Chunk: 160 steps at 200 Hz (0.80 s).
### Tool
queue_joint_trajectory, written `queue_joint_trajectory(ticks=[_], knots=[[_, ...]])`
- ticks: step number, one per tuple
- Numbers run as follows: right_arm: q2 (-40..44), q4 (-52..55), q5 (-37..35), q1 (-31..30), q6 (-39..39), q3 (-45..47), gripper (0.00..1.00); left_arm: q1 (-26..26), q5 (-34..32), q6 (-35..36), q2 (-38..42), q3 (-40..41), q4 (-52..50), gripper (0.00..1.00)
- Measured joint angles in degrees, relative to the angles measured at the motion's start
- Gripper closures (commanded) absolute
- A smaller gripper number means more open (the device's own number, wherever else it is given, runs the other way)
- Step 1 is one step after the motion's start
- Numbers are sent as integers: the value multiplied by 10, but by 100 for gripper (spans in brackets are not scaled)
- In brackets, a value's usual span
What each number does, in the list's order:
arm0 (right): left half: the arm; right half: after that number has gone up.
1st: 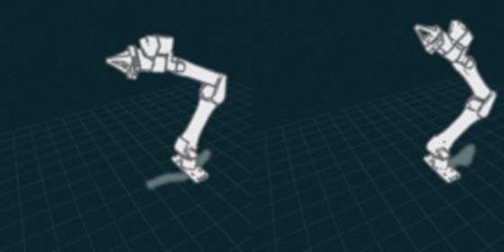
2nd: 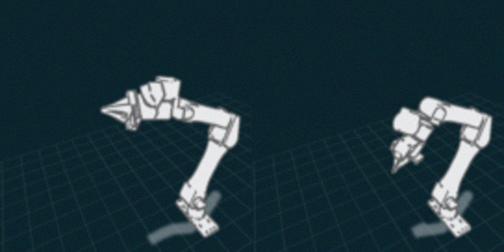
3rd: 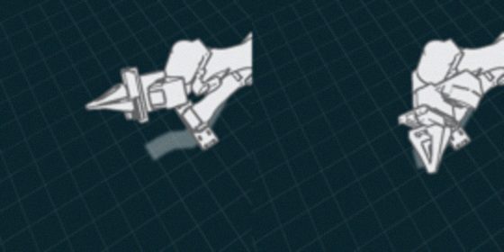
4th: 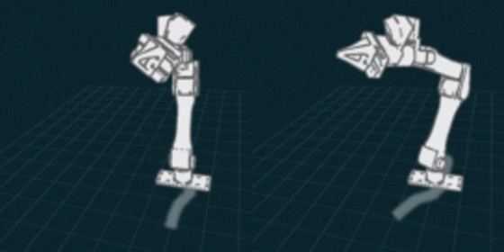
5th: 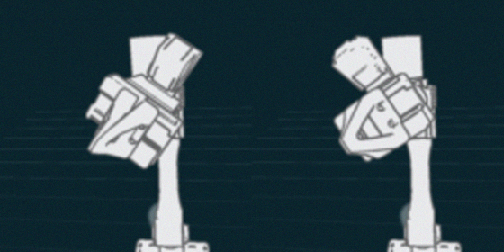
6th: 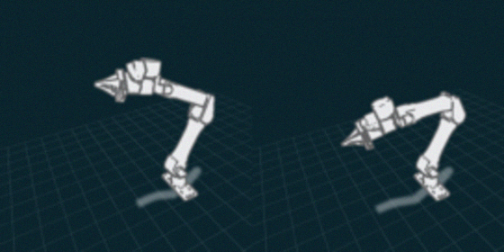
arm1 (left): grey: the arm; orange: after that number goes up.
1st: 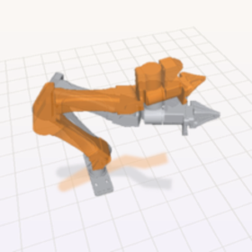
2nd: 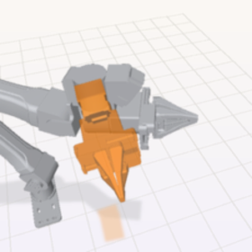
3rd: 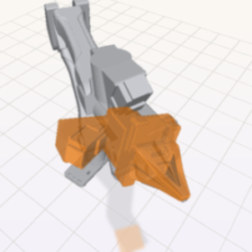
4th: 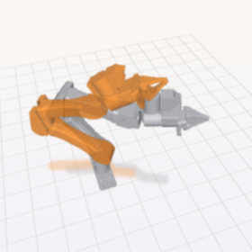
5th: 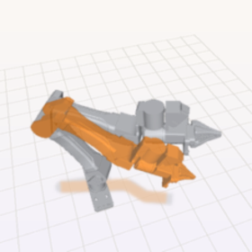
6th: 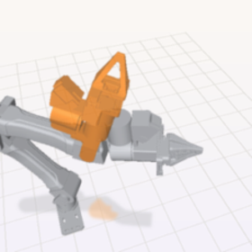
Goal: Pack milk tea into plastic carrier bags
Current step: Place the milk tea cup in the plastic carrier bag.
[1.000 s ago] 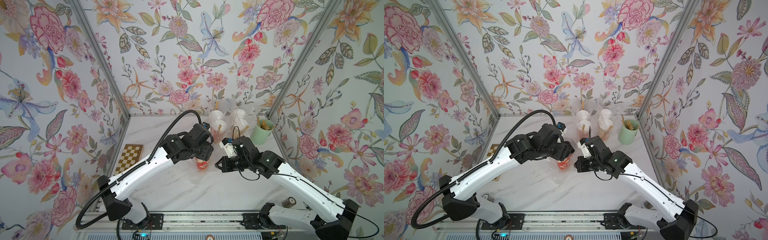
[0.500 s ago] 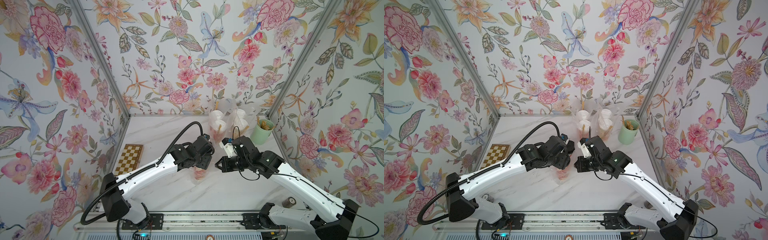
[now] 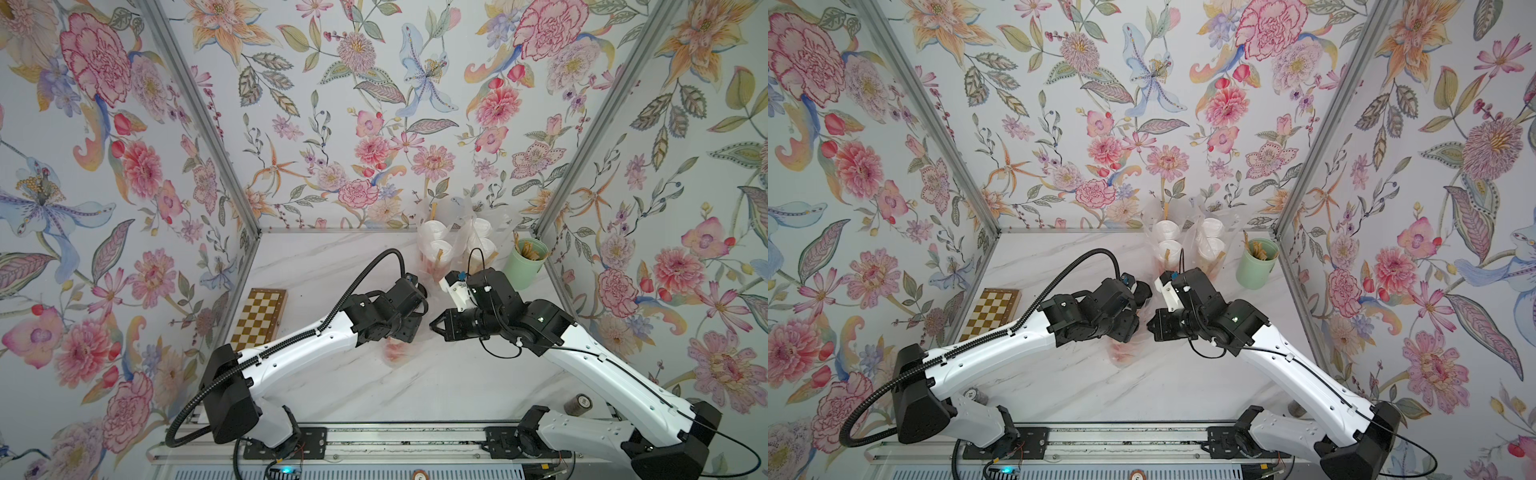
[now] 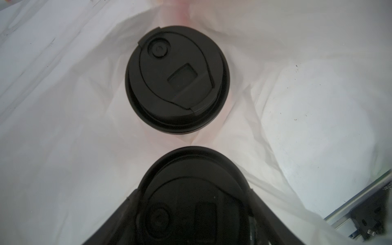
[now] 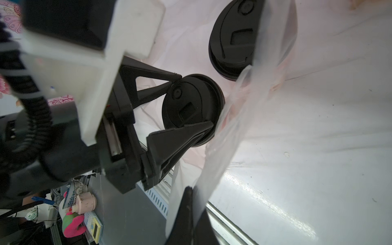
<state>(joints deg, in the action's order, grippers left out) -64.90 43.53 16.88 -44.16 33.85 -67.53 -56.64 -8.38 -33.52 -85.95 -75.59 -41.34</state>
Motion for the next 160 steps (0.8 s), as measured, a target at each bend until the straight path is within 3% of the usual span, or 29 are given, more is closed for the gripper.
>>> queue_joint_trajectory(ticks=[22,49,90,130,160], knots=[[3,2,0,0,0,-4,100,0,0,-2,0,3,6,41],[6,4,0,4,0,-4,100,0,1,-3,0,6,16,30],[6,4,2,5,-5,-4,82,0,12,-4,1,6,24,16],[6,4,2,8,-10,-4,66,0,21,-4,12,-22,20,15],[6,8,2,16,-15,-9,60,0,13,-3,24,-72,6,15]])
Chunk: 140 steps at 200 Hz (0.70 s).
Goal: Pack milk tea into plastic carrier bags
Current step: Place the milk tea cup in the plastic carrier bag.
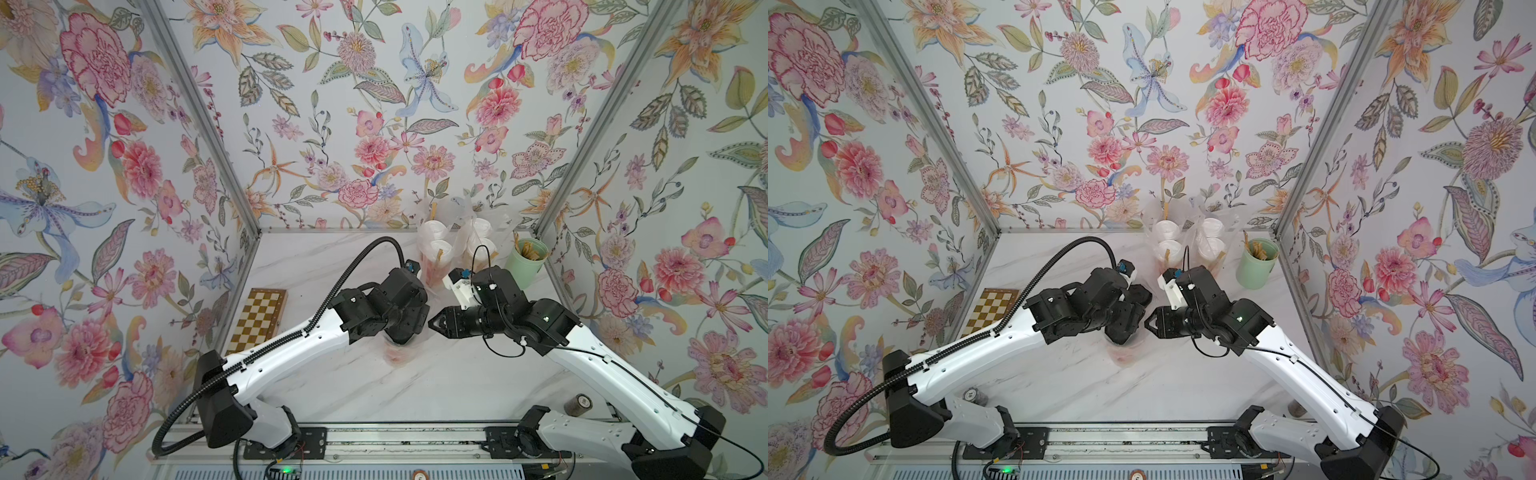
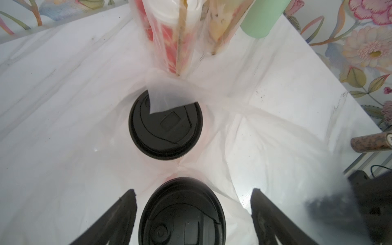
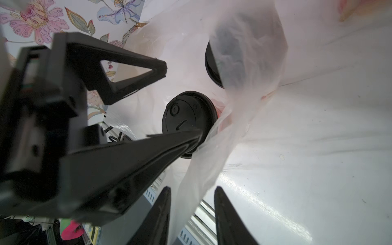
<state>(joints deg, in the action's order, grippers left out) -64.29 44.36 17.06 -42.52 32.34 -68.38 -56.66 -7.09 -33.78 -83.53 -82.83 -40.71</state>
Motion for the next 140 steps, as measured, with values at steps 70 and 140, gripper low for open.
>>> queue_joint_trajectory(ticks=[70,140], knots=[[0,11,-13,43,-20,-23,41,28,-66,34,4,-71,-97,15],[-63,14,-10,80,-50,-61,59,138,42,79,33,45,-73,55]])
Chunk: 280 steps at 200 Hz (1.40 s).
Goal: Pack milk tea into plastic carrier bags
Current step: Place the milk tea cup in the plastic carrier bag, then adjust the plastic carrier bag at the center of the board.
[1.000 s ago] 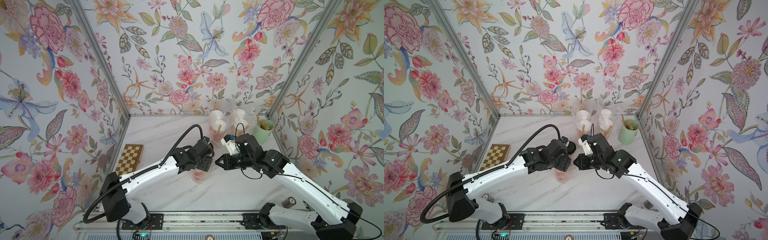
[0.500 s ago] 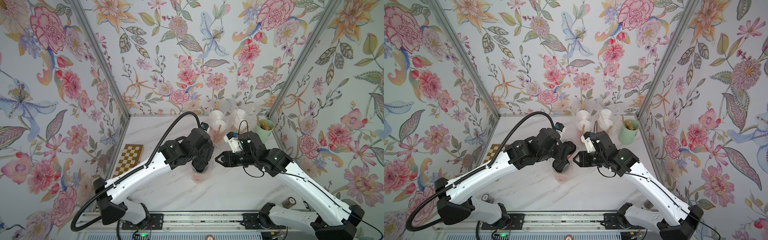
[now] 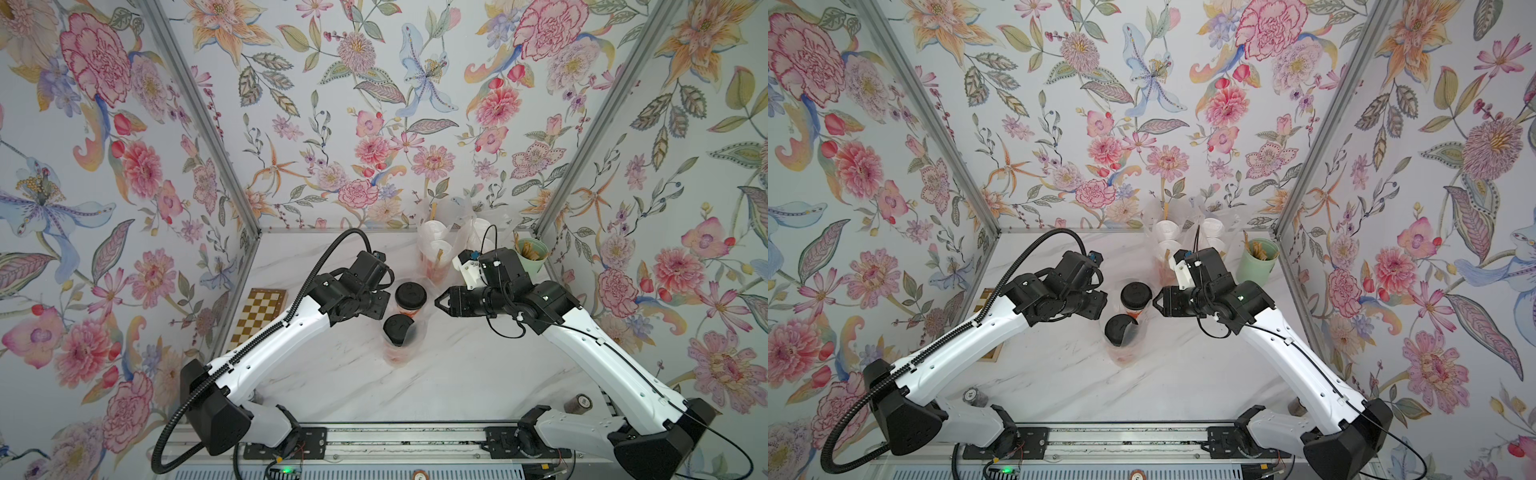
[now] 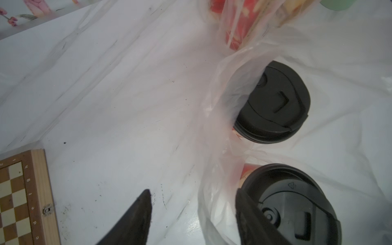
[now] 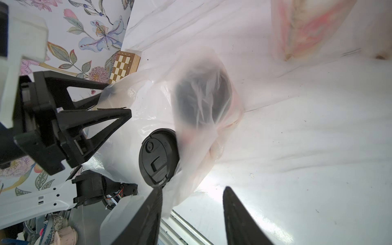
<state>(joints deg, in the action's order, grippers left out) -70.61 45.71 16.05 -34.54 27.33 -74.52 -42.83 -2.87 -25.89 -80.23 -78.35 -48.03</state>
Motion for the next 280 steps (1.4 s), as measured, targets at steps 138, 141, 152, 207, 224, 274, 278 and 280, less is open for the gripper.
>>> queue_joint_trajectory(ticks=[138,141,152,207,224,274,278,280], knots=[[-75,2,0,23,-49,-87,100,6,133,-82,82,51,133,95],[-75,2,0,24,-49,-87,100,6,134,-83,82,52,134,95],[-78,2,1,27,-52,-87,100,3,135,-93,83,55,139,95],[-81,1,0,34,-62,-91,77,-11,118,-106,77,50,148,49],[-78,2,-1,37,-62,-91,65,-11,89,-88,56,26,135,38],[-47,7,-12,93,-79,-91,59,-8,40,-24,-37,-59,103,28],[-43,7,-13,103,-82,-91,59,-6,39,-18,-44,-65,101,28],[-42,7,-14,108,-83,-91,59,-5,39,-16,-47,-68,100,28]])
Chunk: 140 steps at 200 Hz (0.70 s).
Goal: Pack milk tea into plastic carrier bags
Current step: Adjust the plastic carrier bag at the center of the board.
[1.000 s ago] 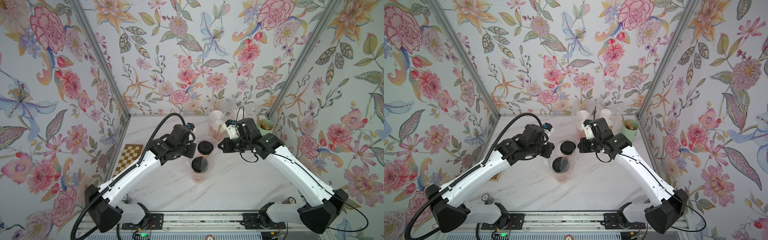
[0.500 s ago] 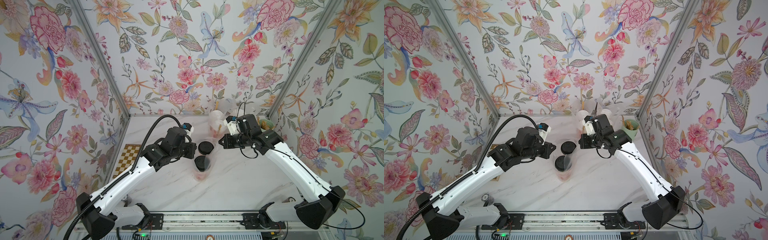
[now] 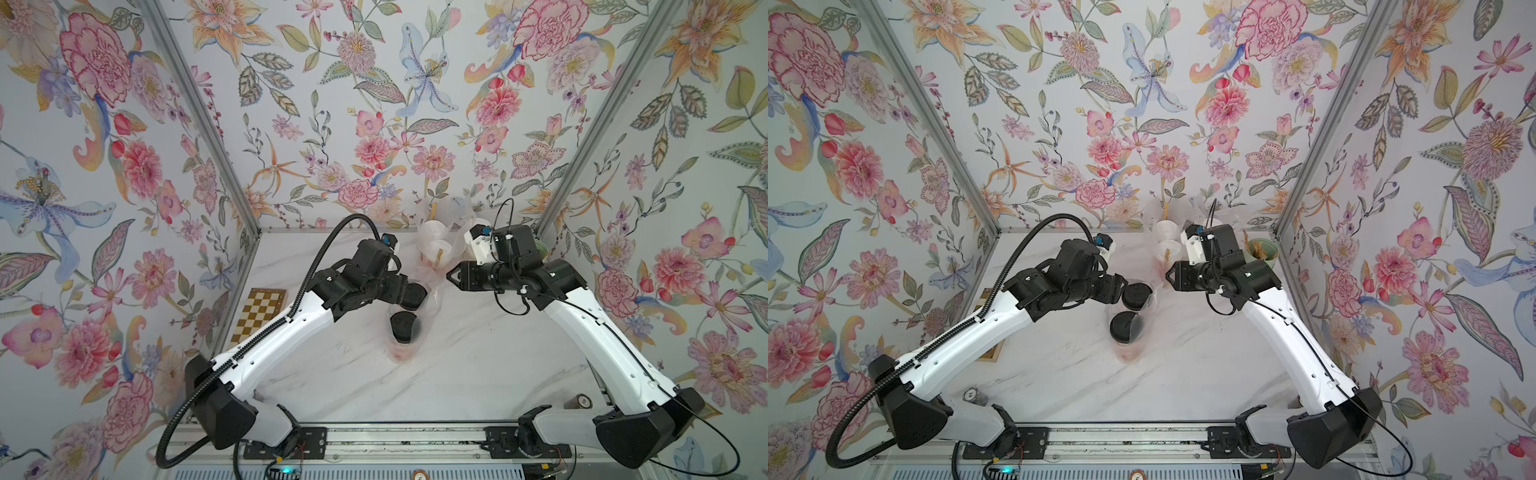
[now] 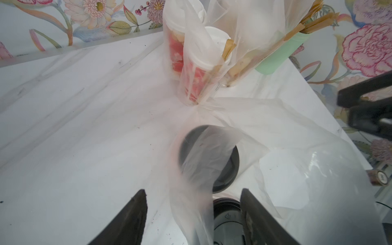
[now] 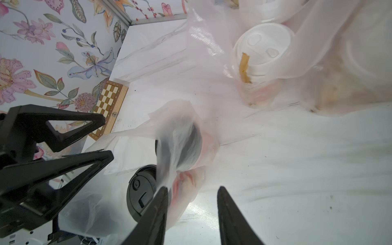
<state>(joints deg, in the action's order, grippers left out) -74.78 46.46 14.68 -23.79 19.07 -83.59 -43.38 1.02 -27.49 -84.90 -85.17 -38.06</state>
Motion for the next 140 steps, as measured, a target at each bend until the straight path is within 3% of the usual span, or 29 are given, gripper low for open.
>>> queue_joint_trajectory(ticks=[66,103,140], knots=[[6,0,-14,197,-42,0,59,11,12,119,-104,-93,-53,28],[-40,-12,-31,276,-57,-4,62,21,2,154,-139,-116,-73,53],[-95,-35,-57,303,-74,-23,63,29,-15,153,-141,-121,-67,72]])
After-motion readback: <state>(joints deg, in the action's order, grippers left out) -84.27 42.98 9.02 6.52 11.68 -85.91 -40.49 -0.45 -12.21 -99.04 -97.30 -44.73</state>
